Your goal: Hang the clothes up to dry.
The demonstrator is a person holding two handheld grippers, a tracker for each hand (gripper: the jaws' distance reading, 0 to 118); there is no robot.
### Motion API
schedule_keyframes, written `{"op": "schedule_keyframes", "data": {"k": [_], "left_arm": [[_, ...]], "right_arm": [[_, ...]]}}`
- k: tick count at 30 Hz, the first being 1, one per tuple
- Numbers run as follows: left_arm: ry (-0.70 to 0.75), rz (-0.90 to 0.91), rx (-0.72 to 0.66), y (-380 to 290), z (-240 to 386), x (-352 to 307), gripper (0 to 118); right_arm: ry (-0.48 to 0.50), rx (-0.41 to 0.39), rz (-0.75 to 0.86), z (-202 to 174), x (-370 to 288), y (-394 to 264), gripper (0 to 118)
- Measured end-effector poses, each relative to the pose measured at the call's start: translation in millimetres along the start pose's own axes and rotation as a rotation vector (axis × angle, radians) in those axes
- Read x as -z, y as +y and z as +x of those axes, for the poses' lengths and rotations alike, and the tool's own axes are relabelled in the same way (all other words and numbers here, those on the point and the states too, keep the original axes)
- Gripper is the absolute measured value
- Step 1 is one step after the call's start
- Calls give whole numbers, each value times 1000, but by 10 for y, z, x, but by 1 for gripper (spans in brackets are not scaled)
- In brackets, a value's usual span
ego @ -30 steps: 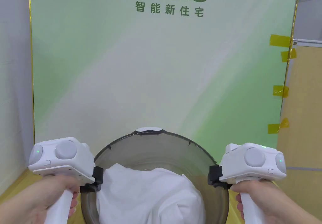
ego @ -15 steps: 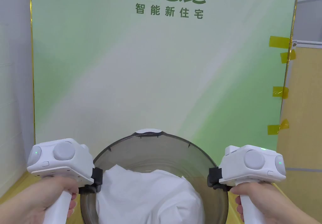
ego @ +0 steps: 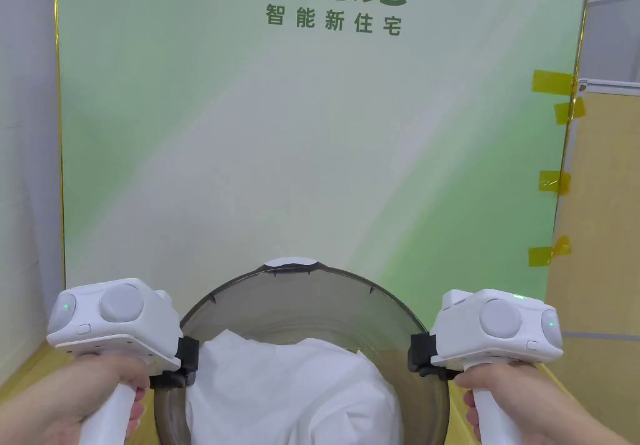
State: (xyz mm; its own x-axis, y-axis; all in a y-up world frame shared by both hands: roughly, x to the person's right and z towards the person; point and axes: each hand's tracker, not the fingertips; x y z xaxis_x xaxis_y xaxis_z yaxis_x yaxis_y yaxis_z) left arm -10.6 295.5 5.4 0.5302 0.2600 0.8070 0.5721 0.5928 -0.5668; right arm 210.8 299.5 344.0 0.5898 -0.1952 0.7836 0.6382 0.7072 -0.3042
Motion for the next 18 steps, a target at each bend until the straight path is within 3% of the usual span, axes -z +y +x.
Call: {"op": "schedule_keyframes", "data": {"k": [18], "left_arm": [[-5,2,-3,10,-18,33,17]], "right_arm": [[10,-1,-3,17,50,-10,17]]}}
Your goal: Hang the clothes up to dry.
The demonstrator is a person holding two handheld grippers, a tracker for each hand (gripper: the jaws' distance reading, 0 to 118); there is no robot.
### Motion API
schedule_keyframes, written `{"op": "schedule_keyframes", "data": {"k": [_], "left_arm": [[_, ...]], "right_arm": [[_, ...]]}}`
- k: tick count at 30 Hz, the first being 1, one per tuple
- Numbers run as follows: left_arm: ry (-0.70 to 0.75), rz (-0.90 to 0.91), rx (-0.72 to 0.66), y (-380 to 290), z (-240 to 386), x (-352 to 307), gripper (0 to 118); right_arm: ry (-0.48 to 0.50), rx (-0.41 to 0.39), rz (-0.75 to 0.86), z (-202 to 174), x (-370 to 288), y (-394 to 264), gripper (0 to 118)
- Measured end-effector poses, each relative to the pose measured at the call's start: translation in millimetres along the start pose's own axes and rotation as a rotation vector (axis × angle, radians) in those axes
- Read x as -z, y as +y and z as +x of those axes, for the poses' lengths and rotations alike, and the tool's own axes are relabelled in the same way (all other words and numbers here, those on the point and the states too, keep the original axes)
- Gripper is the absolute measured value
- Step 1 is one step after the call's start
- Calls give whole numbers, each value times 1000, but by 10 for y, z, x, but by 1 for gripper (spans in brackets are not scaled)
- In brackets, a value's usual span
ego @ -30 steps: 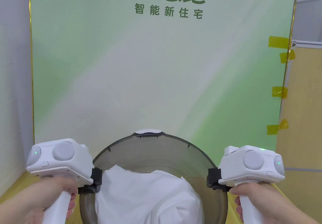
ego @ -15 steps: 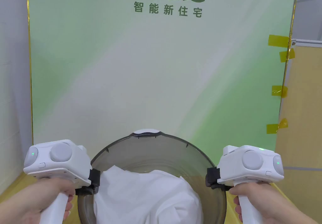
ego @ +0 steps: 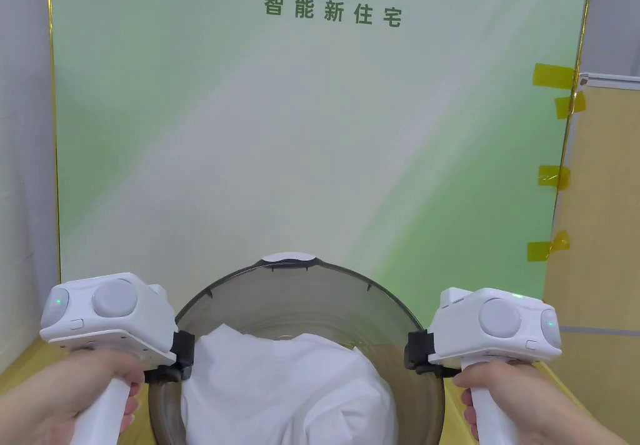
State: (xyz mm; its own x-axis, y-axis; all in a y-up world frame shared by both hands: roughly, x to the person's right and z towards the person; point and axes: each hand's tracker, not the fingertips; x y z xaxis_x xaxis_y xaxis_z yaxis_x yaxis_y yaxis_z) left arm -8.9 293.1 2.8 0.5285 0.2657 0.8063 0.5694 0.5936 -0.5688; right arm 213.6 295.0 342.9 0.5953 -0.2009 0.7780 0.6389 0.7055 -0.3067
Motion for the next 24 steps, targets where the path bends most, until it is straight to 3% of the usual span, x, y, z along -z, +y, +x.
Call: {"op": "schedule_keyframes", "data": {"k": [10,24], "left_arm": [[9,-2,-10,313,-1,229,17],[46,-139,-47,523,-182,1334,17]], "right_arm": [[0,19,-28,19,288,248,17],[-33,20,-175,221,1503,364,19]]}}
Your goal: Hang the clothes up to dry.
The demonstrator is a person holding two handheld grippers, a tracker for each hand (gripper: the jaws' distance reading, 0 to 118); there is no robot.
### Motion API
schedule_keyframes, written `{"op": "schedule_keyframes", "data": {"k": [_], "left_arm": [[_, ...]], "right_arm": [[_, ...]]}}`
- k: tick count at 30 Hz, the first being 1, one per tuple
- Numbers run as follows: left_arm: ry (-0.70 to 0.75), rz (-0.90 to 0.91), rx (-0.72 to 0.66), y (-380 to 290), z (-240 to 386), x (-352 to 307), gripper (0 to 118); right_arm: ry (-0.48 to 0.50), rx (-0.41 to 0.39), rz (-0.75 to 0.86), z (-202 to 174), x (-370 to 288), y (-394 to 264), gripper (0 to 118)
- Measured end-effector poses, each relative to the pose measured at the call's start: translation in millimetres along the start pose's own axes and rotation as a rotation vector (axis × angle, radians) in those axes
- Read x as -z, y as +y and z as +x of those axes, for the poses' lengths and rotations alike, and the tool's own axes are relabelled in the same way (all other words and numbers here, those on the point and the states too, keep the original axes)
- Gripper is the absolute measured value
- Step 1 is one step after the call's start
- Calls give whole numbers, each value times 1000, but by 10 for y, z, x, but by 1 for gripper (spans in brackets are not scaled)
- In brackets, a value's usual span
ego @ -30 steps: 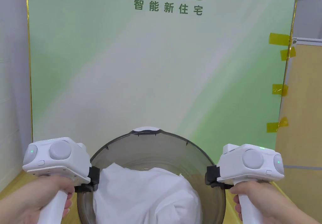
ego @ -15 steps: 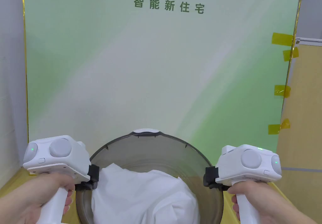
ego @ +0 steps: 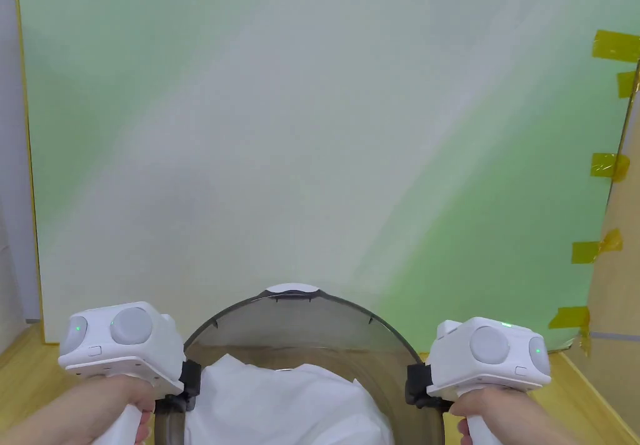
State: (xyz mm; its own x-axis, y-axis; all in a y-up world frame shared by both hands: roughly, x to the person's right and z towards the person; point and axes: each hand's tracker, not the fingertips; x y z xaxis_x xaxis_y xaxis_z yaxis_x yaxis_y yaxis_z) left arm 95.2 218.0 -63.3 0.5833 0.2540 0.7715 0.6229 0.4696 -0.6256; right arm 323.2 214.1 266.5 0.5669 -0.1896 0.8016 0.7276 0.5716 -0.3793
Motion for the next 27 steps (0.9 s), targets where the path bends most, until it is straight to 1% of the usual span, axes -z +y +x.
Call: {"op": "schedule_keyframes", "data": {"k": [3,5,6,7,8,9,10,12,16,18,19,21,22,23,25,27], "left_arm": [[1,-12,2,61,0,128,17],[37,-82,15,82,1,257,16],[63,-120,7,74,-2,336,15],[36,-132,-13,58,-24,387,15],[35,-106,-13,70,-48,321,14],[27,-98,-9,82,-41,335,14],[34,-100,2,65,-42,367,14],[18,-94,-6,71,-55,330,14],[19,-98,-2,76,-44,324,14],[20,-99,-5,77,-39,327,14],[24,-99,-2,75,-31,330,14],[26,-99,-3,74,-29,324,14],[26,-99,-3,74,-28,325,14],[27,-99,-4,73,-26,327,14],[29,-98,-7,80,-29,328,14],[29,-96,-9,80,-29,331,14]], "right_arm": [[-8,1,-32,32,208,57,18],[-14,5,-61,46,314,75,17],[-8,15,-64,55,352,74,17],[35,32,-37,55,344,93,17],[8,29,-57,63,358,109,17],[5,27,-57,77,367,120,18],[28,30,-61,101,381,105,17],[30,26,-90,107,445,56,15],[21,44,-80,110,470,35,15],[25,48,-35,68,368,-5,19],[26,48,-5,74,302,-5,37],[40,31,55,80,146,-2,88],[36,19,79,78,66,-4,111],[20,0,127,73,-47,-10,113],[18,-29,210,80,-228,-15,113],[20,-80,287,73,-417,-54,113]]}}
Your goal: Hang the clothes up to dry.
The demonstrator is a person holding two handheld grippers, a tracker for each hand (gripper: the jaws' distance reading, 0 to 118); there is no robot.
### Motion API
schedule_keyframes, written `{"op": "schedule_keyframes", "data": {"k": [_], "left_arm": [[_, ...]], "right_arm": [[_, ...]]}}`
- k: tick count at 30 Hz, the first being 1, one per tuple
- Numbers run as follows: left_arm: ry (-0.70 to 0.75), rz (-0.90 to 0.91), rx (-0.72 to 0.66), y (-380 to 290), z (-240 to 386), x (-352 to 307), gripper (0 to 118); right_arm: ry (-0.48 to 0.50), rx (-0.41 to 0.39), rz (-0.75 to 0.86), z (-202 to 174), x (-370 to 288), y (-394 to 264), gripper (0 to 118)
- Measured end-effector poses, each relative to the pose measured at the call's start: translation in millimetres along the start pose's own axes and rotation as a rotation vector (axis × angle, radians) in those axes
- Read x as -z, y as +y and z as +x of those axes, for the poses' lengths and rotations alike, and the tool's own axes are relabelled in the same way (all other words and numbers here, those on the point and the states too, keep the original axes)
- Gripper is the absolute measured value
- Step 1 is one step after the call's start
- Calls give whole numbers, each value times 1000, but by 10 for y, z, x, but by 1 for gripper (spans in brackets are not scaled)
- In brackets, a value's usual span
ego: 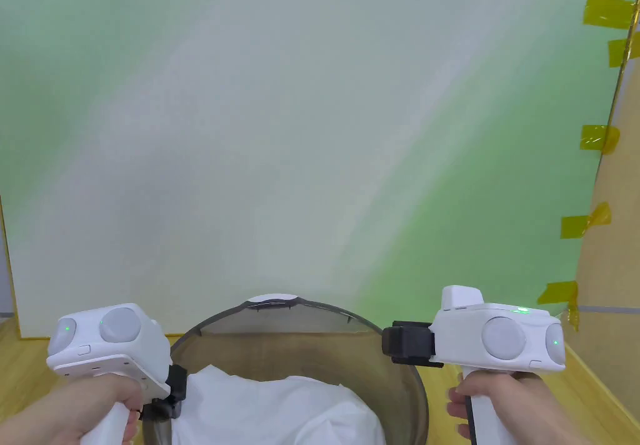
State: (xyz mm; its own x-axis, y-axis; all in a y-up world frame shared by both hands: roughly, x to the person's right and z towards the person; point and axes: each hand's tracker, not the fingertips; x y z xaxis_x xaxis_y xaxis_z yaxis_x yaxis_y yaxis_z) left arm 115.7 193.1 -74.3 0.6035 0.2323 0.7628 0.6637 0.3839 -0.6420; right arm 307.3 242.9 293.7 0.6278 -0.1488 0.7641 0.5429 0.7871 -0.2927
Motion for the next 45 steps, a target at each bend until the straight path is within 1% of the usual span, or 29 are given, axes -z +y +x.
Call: {"op": "schedule_keyframes", "data": {"k": [2,4,5,6,7,8,9,10,13,16,17,19,21,23,24,25,26,27,28,29,30,32,34,36,37,39,41,43,45], "left_arm": [[0,0,-2,-3,3,-6,14],[-4,4,-4,-7,-4,-5,15],[-7,7,-5,-8,-14,-5,19],[-10,15,-7,-33,-16,-13,28],[-9,31,-7,-71,-11,-43,55],[-4,66,4,-111,-2,-105,77],[-8,112,9,-158,2,-207,97],[-19,169,18,-239,8,-341,103],[-93,447,72,-575,20,-820,114],[-55,637,176,-925,80,-1137,113],[-43,705,193,-1039,72,-1204,113],[-50,790,193,-1317,63,-1337,113],[-89,846,164,-1627,25,-1431,113],[-101,903,160,-1909,-13,-1473,107],[-79,956,167,-2041,-20,-1477,95],[-62,984,193,-2129,-25,-1466,62],[-4,999,223,-2222,-6,-1442,33],[57,1005,235,-2302,11,-1413,10],[86,994,234,-2370,8,-1393,4],[41,995,219,-2440,-14,-1393,2],[13,994,218,-2502,-28,-1395,2],[37,1028,253,-2638,6,-1383,2],[106,1067,281,-2752,36,-1389,2],[73,1068,292,-2806,19,-1386,2],[62,1044,310,-2804,24,-1381,2],[47,1024,297,-2819,-5,-1352,2],[36,1024,271,-2869,-41,-1346,2],[46,1046,255,-2945,-97,-1336,2],[38,1045,249,-3030,-176,-1350,2]], "right_arm": [[2,-2,42,-12,-127,10,113],[11,16,64,-15,-234,10,113],[23,19,82,-18,-286,1,113],[28,17,87,-28,-328,-13,113],[26,14,97,-39,-372,-33,113],[22,11,122,-49,-420,-63,113],[21,4,151,-58,-472,-93,113],[12,-8,175,-72,-519,-122,113],[1,-55,300,-130,-732,-250,113],[46,-63,335,-183,-906,-349,113],[42,-61,336,-210,-964,-373,113],[40,-64,358,-291,-1128,-448,113],[54,-93,462,-362,-1335,-593,107],[62,-157,508,-434,-1477,-739,92],[49,-186,524,-470,-1533,-828,80],[41,-202,537,-495,-1573,-912,52],[26,-221,531,-525,-1601,-1010,21],[6,-226,530,-551,-1616,-1106,4],[3,-209,534,-569,-1627,-1207,4],[-24,-191,548,-548,-1658,-1303,3],[2,-174,536,-532,-1656,-1407,3],[-23,-113,515,-499,-1646,-1573,2],[-27,-103,512,-453,-1639,-1654,2],[-11,-59,492,-396,-1627,-1683,2],[-8,-45,484,-391,-1627,-1668,1],[1,-29,487,-433,-1659,-1588,1],[55,-57,485,-571,-1674,-1461,1],[104,-136,481,-836,-1656,-1290,1],[203,-227,418,-1211,-1574,-1072,1]]}}
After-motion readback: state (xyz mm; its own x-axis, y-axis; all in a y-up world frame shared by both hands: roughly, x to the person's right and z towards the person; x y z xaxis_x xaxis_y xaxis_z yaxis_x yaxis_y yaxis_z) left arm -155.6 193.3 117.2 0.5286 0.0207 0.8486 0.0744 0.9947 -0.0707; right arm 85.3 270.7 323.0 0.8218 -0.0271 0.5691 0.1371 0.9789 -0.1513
